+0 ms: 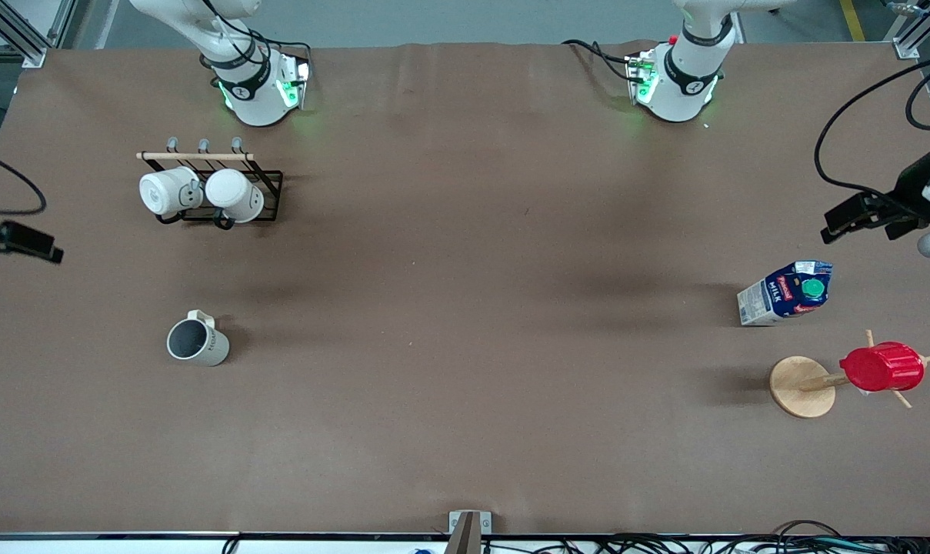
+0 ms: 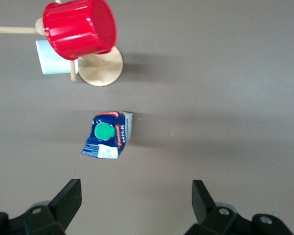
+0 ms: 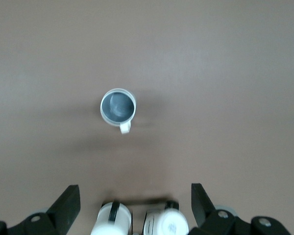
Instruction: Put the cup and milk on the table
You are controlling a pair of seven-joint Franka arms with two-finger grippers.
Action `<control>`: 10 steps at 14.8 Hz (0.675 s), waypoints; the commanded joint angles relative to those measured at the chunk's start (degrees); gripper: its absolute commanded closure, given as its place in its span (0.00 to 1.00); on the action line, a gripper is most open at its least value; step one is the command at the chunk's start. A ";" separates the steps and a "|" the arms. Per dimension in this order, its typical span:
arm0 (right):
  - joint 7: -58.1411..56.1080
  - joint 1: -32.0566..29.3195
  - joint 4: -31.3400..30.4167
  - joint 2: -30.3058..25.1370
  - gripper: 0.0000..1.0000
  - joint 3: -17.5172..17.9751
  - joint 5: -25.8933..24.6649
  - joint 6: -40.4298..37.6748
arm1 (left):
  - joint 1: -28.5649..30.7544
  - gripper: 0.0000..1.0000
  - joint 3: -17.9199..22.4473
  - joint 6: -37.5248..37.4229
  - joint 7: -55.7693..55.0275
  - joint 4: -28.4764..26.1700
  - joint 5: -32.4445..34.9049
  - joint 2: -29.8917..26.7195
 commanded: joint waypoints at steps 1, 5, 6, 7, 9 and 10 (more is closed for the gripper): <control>-0.73 0.70 -11.86 0.41 0.00 0.71 0.27 13.55 | 0.78 0.00 1.06 5.93 3.11 -5.60 0.91 -0.13; -3.70 2.02 -23.67 2.51 0.00 0.80 0.27 32.48 | 1.22 0.00 4.21 16.66 7.15 -13.00 1.00 1.18; -4.76 1.85 -23.94 4.35 0.00 0.80 0.27 34.25 | 1.22 0.00 5.18 17.20 8.04 -12.92 1.00 2.32; -5.81 1.67 -24.03 6.54 0.00 0.80 0.27 36.09 | 1.22 0.00 5.54 18.16 8.13 -12.83 1.00 3.37; -6.53 1.58 -24.73 8.66 0.00 0.80 0.27 38.13 | 1.14 0.00 5.46 21.15 8.13 -13.00 0.48 5.92; -6.53 1.67 -25.26 9.98 0.00 0.89 0.36 39.70 | 1.14 0.00 5.45 22.38 8.05 -13.00 0.13 6.89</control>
